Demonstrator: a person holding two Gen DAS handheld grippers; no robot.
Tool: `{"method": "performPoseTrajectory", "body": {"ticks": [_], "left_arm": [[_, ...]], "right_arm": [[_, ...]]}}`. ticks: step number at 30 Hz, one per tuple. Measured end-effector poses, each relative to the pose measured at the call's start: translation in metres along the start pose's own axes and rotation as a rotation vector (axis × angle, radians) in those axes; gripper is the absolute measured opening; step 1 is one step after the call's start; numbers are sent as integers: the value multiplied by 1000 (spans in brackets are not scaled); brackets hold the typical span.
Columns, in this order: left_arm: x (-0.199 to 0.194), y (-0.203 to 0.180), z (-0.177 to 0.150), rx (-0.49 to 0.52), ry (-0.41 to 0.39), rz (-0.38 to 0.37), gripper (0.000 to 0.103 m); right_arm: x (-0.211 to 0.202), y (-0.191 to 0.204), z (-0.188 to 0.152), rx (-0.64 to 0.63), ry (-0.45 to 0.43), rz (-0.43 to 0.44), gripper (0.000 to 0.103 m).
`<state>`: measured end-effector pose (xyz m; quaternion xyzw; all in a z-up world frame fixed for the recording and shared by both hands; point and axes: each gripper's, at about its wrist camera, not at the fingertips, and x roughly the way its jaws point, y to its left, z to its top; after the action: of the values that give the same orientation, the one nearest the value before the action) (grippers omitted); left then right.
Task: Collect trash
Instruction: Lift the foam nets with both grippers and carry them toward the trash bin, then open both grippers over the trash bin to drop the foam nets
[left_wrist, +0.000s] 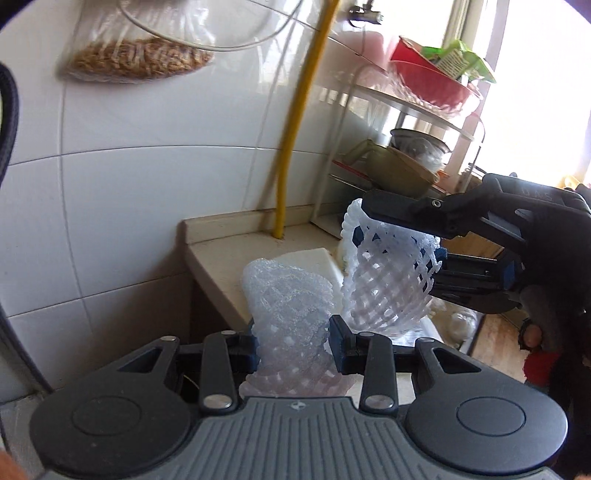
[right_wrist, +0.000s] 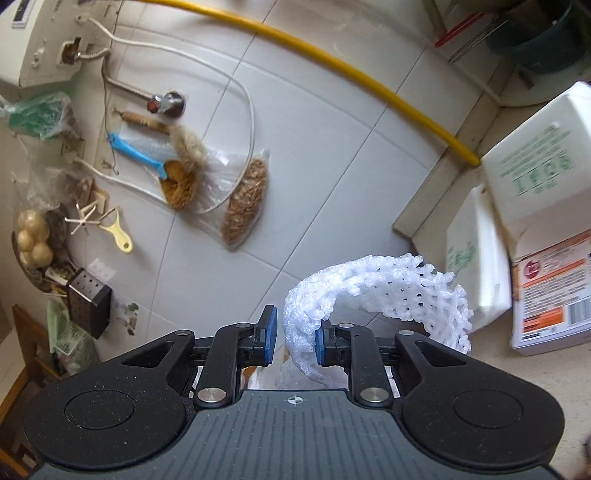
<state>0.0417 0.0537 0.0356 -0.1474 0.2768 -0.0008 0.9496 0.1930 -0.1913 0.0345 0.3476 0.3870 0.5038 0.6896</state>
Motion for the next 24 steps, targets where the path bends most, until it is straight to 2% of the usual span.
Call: {"method": "performPoseTrajectory", "body": {"ticks": [6, 10, 21, 24], "left_arm": [[-15, 39, -2, -32, -24, 107, 34], [-11, 60, -5, -44, -14, 150, 34], [37, 110, -17, -59, 90, 227, 35], [58, 123, -23, -70, 142, 243, 37]], "right_arm": [[67, 15, -14, -25, 118, 59, 28], [103, 19, -22, -36, 178, 58, 28], [174, -6, -25, -16, 250, -70, 31], [191, -12, -26, -25, 263, -127, 36]]}}
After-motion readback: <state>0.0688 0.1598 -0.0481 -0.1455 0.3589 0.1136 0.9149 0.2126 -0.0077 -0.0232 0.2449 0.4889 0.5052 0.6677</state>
